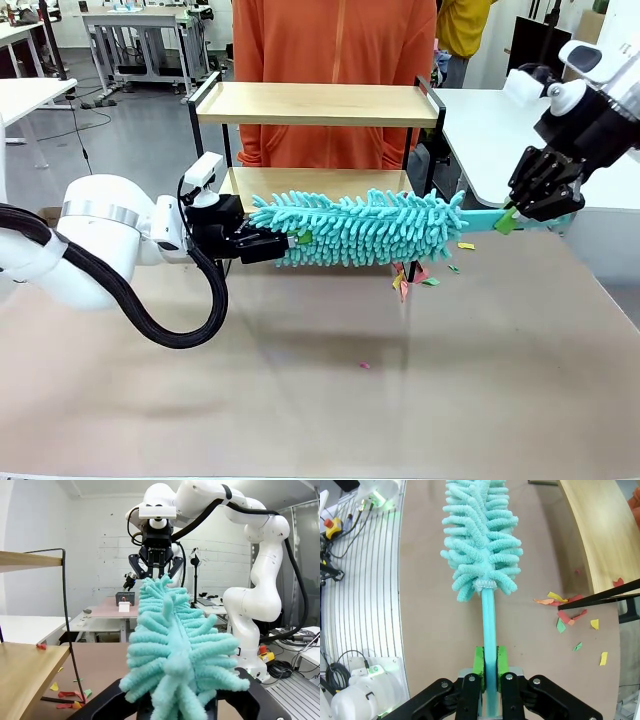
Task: Clean the shelf.
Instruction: Hand the Duster back to the human.
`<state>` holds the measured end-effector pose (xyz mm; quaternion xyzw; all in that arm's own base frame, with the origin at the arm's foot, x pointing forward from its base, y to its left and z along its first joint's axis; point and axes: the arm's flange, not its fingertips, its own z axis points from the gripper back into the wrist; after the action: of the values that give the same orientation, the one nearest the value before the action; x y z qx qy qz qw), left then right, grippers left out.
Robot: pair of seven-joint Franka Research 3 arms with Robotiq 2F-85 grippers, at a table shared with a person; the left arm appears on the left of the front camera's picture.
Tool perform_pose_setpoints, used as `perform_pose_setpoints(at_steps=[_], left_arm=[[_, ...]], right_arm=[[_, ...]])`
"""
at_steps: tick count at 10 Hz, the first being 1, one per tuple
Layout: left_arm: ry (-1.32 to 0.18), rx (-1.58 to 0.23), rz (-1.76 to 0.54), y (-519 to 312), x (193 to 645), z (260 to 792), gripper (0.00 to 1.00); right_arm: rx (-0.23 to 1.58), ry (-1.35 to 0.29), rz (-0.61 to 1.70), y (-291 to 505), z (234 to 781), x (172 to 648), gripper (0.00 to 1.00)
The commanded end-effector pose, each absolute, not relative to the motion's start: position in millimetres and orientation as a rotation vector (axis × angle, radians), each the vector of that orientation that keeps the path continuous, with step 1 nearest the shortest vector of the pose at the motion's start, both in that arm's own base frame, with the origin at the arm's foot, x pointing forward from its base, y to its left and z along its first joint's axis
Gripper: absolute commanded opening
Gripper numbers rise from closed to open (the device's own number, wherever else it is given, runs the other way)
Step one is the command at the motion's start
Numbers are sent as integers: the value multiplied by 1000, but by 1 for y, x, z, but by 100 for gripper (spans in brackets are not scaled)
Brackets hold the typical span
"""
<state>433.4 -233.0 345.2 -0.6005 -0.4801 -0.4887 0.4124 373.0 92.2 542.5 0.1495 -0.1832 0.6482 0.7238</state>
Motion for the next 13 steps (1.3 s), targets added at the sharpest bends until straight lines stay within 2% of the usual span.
perform_pose_setpoints(at_steps=[1,2,3,4,5,9,11,13], left_arm=[[-1205,-1521,-1230,-234,431,346,0],[-1205,-1521,-1230,-234,431,346,0],[-1205,-1521,-1230,-234,431,346,0],[-1205,-1521,-1230,-234,431,346,0],[-1205,-1521,-1230,-234,431,346,0],[-1205,-1521,-1230,-234,431,346,0],[-1205,-1521,-1230,-234,431,346,0],[-1205,-1521,-1230,-234,431,346,0]], right_arm=[[330,-405,1430,92,542,373,71],[354,-405,1421,92,547,370,71],[393,-444,1408,88,554,365,100],[437,-525,1365,81,567,356,76],[488,-610,1322,69,578,348,100],[787,-1015,1058,-19,591,311,100],[843,-1096,991,-46,594,295,100],[859,-1164,971,-51,594,300,100]])
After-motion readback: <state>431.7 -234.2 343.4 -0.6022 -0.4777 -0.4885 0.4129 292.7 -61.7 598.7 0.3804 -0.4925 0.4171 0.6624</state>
